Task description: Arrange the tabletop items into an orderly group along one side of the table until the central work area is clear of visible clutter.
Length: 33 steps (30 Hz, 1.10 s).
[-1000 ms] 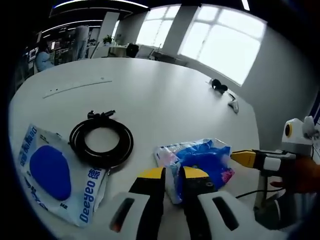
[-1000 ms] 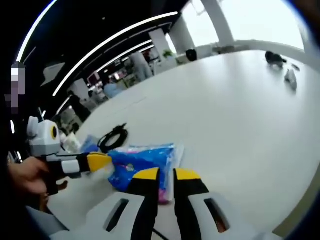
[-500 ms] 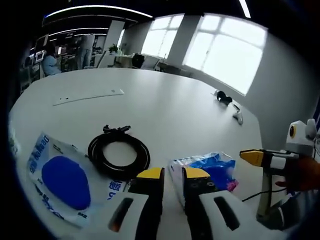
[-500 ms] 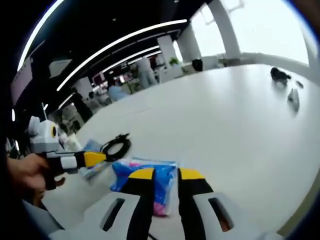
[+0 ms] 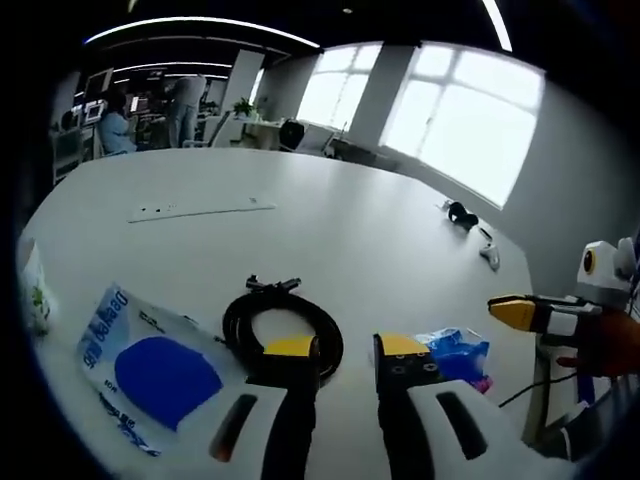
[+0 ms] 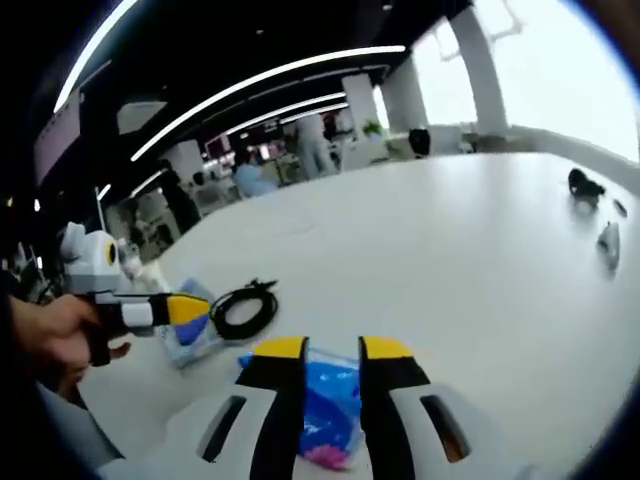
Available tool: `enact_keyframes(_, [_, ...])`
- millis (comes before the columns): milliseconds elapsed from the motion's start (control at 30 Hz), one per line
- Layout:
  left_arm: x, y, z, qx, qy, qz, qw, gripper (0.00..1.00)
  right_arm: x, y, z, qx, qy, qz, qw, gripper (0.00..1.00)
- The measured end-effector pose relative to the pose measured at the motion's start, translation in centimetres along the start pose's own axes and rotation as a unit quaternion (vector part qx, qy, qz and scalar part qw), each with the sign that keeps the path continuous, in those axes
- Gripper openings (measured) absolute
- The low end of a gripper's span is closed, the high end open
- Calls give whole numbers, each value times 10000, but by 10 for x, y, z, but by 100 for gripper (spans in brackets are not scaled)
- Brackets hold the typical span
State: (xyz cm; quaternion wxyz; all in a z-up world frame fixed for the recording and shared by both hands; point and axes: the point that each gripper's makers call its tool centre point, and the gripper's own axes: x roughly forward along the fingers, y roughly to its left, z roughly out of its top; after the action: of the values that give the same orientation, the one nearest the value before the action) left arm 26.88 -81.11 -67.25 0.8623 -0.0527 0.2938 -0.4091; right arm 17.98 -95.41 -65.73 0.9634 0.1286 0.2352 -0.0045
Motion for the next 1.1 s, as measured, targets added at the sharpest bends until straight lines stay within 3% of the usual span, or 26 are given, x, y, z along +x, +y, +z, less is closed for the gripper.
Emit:
enact_keyframes(600, [-5, 40, 4, -138, -20, 392, 9991, 23, 39, 42, 10, -313, 96, 542, 9980, 20])
enact_keyframes(1100, [-5, 57, 5, -257, -17, 553, 9981, 24, 62, 58, 7, -391, 250, 736, 9962, 19])
